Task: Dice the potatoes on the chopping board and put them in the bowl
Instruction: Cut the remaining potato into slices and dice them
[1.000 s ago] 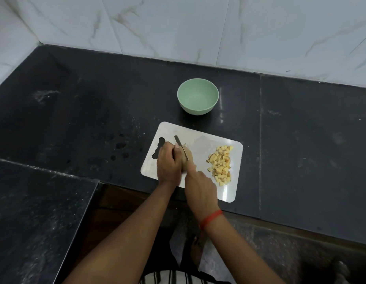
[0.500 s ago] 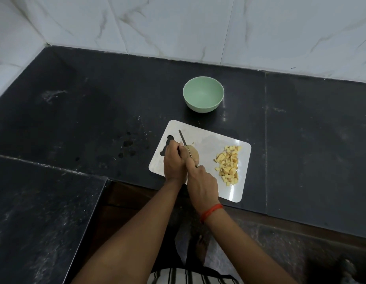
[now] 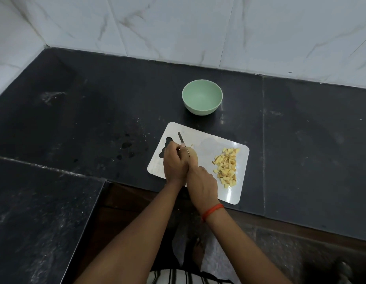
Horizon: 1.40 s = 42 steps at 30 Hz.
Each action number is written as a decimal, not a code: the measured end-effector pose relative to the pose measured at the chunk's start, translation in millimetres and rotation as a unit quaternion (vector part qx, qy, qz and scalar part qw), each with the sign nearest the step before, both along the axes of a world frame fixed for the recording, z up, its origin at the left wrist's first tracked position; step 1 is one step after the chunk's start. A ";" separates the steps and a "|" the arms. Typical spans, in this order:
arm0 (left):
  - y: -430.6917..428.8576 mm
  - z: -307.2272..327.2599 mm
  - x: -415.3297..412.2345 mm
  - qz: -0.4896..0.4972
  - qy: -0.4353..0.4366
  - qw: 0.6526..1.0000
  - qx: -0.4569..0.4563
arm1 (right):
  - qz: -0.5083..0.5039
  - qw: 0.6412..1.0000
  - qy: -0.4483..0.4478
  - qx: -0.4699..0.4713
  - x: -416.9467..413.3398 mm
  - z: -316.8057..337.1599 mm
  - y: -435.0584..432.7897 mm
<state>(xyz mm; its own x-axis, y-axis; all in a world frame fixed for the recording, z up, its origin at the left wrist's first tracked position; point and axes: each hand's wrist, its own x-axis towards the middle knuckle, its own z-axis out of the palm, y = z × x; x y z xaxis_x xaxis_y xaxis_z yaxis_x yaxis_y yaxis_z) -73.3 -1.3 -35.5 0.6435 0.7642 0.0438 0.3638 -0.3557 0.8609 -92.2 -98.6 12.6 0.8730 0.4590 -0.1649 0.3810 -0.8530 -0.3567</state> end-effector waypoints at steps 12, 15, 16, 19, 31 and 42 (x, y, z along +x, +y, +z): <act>-9.0 -3.7 3.7 0.073 0.001 0.997 0.004 | 0.059 0.998 -0.006 -0.006 -8.5 -8.4 -18.9; -6.5 -7.2 7.0 0.071 -0.010 0.997 0.027 | 0.058 0.998 -0.014 -0.015 -34.9 -16.8 -46.2; -6.5 -5.6 7.3 0.068 -0.016 0.997 0.030 | 0.059 0.998 0.002 -0.034 -40.7 -17.7 -54.2; -5.4 -9.0 6.7 0.067 -0.016 0.997 0.038 | 0.060 0.995 0.050 -0.068 -50.2 -15.8 -74.1; -1.5 -0.3 2.2 0.059 -0.045 0.997 -0.029 | -0.054 0.977 0.001 0.206 -46.4 6.5 -96.9; 35.9 18.5 -17.0 -0.076 -0.021 0.979 -0.185 | -0.091 0.925 -0.018 0.368 8.4 -41.8 -60.1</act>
<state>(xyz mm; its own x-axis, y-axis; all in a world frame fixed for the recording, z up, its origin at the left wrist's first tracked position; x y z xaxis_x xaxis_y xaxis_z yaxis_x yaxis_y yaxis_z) -90.3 34.6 -17.0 0.7550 0.6276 -0.1899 0.2925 -0.0632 0.9542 -83.8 -158.8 -29.3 0.9456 0.2808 0.1643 0.2779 -0.4346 -0.8567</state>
